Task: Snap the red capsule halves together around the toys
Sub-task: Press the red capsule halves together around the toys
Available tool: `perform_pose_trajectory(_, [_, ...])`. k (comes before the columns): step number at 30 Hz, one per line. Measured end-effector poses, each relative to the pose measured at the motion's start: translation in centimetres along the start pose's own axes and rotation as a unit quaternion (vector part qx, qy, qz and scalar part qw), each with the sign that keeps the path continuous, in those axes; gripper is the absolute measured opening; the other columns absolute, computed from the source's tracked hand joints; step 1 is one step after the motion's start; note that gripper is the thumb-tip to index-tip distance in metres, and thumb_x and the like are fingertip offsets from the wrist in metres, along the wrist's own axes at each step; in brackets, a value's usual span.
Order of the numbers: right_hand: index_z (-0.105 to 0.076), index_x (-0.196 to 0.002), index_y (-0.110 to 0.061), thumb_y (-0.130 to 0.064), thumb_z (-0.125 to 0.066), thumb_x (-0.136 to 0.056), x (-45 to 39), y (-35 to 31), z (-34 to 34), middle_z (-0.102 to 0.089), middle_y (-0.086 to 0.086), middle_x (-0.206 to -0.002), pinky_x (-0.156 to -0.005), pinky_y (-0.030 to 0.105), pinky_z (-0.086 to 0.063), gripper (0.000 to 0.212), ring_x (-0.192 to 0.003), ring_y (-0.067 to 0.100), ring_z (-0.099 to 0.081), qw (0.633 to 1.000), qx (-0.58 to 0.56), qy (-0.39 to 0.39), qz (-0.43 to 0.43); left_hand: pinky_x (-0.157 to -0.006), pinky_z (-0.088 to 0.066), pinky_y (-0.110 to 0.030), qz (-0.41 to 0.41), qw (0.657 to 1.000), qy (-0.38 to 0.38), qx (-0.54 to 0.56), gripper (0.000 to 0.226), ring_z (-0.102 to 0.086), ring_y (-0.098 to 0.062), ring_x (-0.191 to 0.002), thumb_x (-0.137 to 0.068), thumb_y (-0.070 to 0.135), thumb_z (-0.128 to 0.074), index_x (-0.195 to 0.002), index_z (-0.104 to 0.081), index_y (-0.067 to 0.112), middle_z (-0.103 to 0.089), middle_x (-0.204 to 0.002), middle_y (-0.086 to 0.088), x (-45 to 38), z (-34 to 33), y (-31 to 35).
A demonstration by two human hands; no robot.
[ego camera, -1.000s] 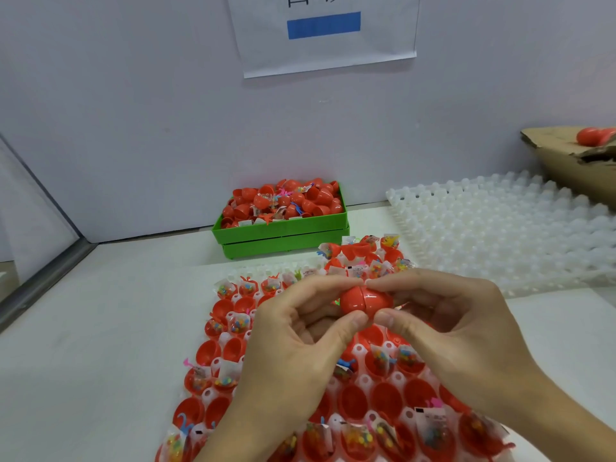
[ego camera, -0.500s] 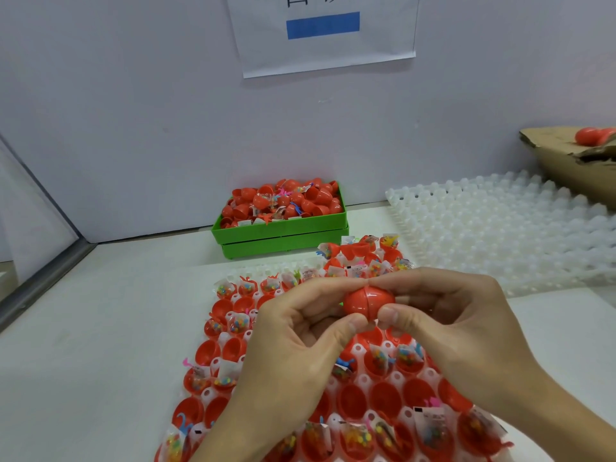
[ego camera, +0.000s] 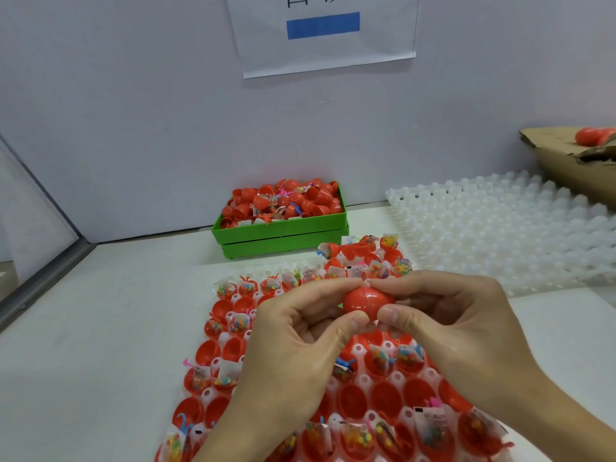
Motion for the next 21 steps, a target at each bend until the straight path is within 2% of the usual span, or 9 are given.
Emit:
perform_pose_trajectory(5, [-0.08,-0.089,-0.033,-0.018,-0.076,-0.064,0.02,-0.08,0.15,-0.077,0.001,-0.074,-0.061,0.018,-0.057,0.03,-0.061,0.014,-0.073,1.0,0.008,0.002,0.002,-0.075,-0.058,-0.018,0.004,1.0,0.006,-0.004,0.03,-0.075,-0.014,-0.085,-0.072,0.014,-0.072,-0.102,-0.073,0.017,-0.078,-0.093,0.005,0.01,0.02,-0.03])
perform_pose_trajectory(16, [-0.08,-0.085,-0.031,-0.015,-0.076,-0.063,-0.02,0.14,0.02,-0.076,0.004,-0.07,-0.059,0.018,-0.056,0.027,-0.057,0.015,-0.072,1.0,-0.002,0.011,-0.01,-0.072,-0.057,-0.013,0.002,1.0,0.008,-0.012,0.032,-0.075,-0.007,-0.082,-0.069,0.013,-0.074,-0.1,-0.074,0.021,-0.077,-0.088,0.012,0.12,-0.05,0.23])
perform_pose_trajectory(18, [-0.08,-0.079,-0.032,-0.006,-0.078,-0.065,-0.09,0.29,0.01,-0.075,0.004,-0.068,-0.057,0.018,-0.056,0.03,-0.055,0.015,-0.071,1.0,0.003,0.016,-0.009,-0.073,-0.057,-0.014,0.001,1.0,0.011,-0.018,0.033,-0.075,-0.007,-0.083,-0.067,0.014,-0.075,-0.099,-0.075,0.023,-0.077,-0.088,0.013,0.14,-0.06,0.13])
perform_pose_trajectory(21, [-0.081,-0.074,-0.03,0.015,-0.075,-0.069,-0.14,0.69,0.03,-0.074,0.005,-0.063,-0.054,0.017,-0.055,0.046,-0.051,0.013,-0.068,1.0,0.007,0.022,-0.013,-0.075,-0.056,-0.014,0.002,1.0,0.018,-0.023,0.033,-0.074,-0.006,-0.085,-0.066,0.015,-0.076,-0.097,-0.076,0.025,-0.077,-0.088,0.013,0.24,-0.16,-0.13])
Point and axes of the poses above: each hand's wrist, its own x-axis away from the middle knuckle, its own z-axis out of the back of the hand, y = z × x, the point moved 5 cm from there along -x, towards the middle knuckle
